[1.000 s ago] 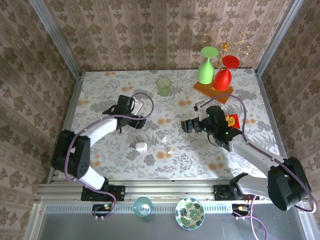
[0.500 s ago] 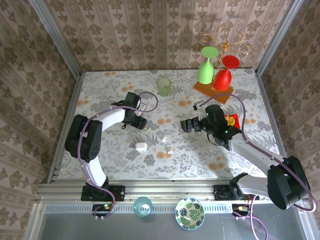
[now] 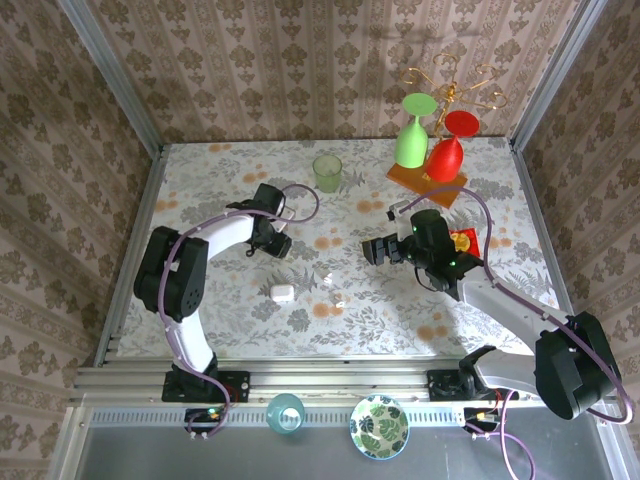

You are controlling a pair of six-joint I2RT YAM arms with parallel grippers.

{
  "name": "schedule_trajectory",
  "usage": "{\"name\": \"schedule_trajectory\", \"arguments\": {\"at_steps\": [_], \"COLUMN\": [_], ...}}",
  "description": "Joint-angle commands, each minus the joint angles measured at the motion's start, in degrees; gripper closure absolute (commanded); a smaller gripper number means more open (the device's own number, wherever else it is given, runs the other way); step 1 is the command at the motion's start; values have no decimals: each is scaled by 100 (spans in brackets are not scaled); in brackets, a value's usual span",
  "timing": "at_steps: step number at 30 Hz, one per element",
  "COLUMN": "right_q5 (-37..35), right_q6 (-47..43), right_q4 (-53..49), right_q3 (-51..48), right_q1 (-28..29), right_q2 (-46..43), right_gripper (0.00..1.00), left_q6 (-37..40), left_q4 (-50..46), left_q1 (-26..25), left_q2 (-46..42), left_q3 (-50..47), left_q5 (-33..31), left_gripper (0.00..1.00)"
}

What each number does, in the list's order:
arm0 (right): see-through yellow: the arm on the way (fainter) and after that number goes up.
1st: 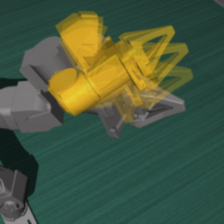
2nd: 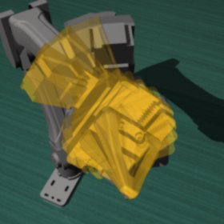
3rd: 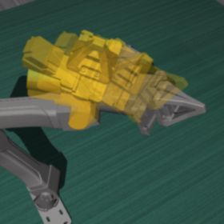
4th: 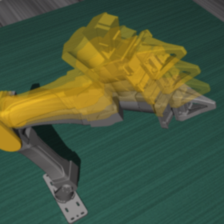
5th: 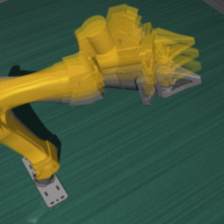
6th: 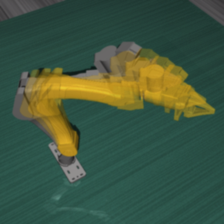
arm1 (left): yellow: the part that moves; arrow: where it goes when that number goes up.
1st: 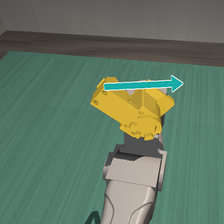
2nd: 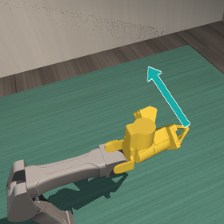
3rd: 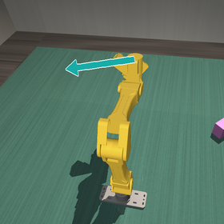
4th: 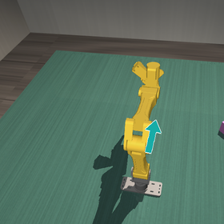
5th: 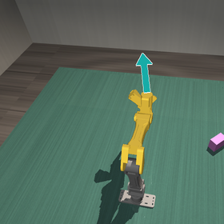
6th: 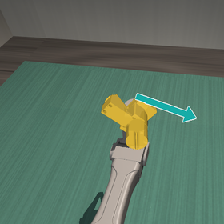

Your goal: Insert wireless bluetooth earbuds into charging case

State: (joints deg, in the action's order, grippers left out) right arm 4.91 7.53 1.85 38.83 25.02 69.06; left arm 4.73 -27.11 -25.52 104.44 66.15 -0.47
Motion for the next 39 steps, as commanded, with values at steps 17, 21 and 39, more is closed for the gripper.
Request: {"name": "schedule_trajectory", "arguments": {"at_steps": [17,21,39], "right_q5": [-249,337,3967], "right_q6": [2317,3146,4562], "right_q4": [-105,364,-264], "right_q3": [139,-133,1009], "right_q1": [-29,-182,-349], "right_q2": [-376,-592,667], "right_gripper": [0,0,13], "left_q6": [374,653,2228], "left_q4": [-23,66,666], "left_q1": [-269,-293,-1211], "left_q2": [-707,-1087,-2198], "left_q3": [7,-57,-491], "left_q5": [459,1009,2657], "left_gripper": [65,67,67]}}
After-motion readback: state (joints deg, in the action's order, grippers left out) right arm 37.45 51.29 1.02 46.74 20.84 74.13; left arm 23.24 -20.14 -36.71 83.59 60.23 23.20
